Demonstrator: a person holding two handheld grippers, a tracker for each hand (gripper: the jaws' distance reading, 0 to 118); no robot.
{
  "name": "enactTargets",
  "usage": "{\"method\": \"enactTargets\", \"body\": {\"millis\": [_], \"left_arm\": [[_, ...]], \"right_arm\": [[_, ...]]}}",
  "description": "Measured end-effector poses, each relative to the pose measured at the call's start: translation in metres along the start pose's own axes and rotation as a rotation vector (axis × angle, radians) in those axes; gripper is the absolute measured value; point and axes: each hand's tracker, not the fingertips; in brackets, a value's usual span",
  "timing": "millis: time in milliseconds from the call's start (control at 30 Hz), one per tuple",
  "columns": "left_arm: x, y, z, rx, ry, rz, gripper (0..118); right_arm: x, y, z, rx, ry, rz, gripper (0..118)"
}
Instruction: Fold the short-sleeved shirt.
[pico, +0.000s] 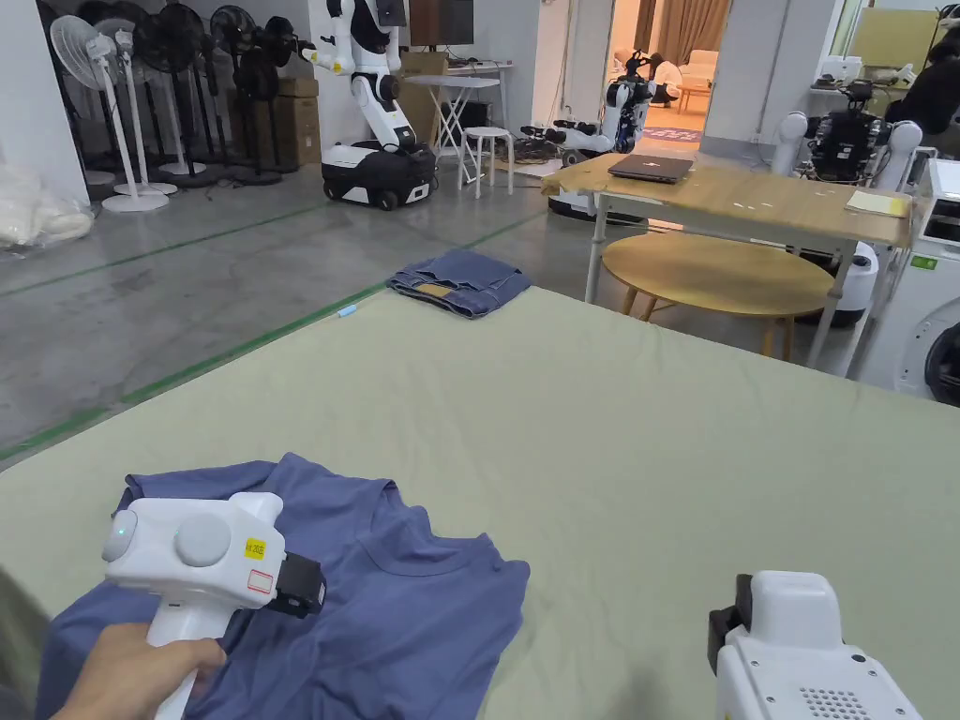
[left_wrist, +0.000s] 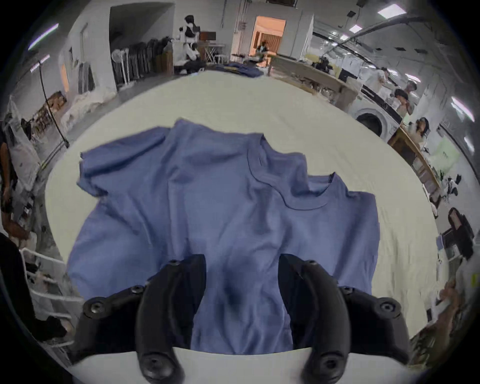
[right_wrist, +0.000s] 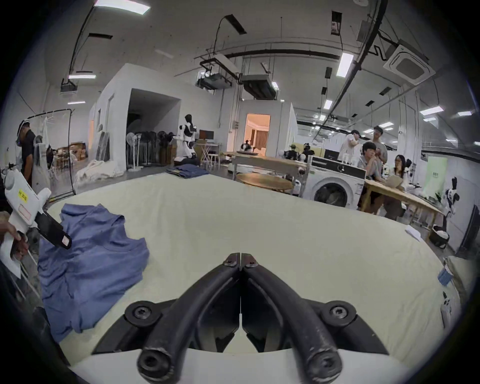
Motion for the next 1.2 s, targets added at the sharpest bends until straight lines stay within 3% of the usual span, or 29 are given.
{"method": "enactTargets", "body": {"millis": [133,200,233,333,400,467,567,700,800,933,1200], "left_arm": [[0.010,-0.013,-0.034,-0.156,0.066,-0.096,71],[0.018,-0.013,-0.034,-0.097,0.109,-0.176,71],[0.021,-0.012,-0.034,-0.104,0.119,-0.152,69],[0.036,-0.022,-0.024,-0.072,0.106,-0.196,41],[0.042,-0.026,-0.020,-0.057,0.079,-0.217,36],[0.033,-0.014,-0.030,-0.039,0.162,-0.288,0],[0.036,-0.017,-0.021,-0.019,0.133,-0.268,0],[0.033,-0.010,0.005,0.123,0.055,-0.136,0],[0.043,0.000,0.033,0.215,0.082,-0.195,0],[0.075,0.007,0.080,0.338,0.011,-0.170,0],[0.160,0.037,0.154,0.542,-0.129,-0.248,0]], "right_arm": [[0.008,-0.007,-0.001,-0.024,-0.020,-0.005,0],[0.012,-0.009,-0.001,-0.038,-0.019,-0.013,0],[0.013,-0.010,0.000,-0.041,-0.019,-0.012,0],[0.013,-0.011,0.002,-0.041,-0.025,-0.014,0],[0.014,-0.012,0.004,-0.038,-0.026,-0.018,0],[0.015,-0.012,0.006,-0.037,-0.027,-0.019,0],[0.017,-0.011,0.010,-0.034,-0.025,-0.020,0],[0.025,-0.008,0.021,-0.010,-0.037,-0.036,0],[0.035,-0.004,0.030,0.017,-0.049,-0.051,0],[0.047,0.003,0.043,0.053,-0.076,-0.067,0],[0.085,0.024,0.073,0.146,-0.156,-0.091,0]]}}
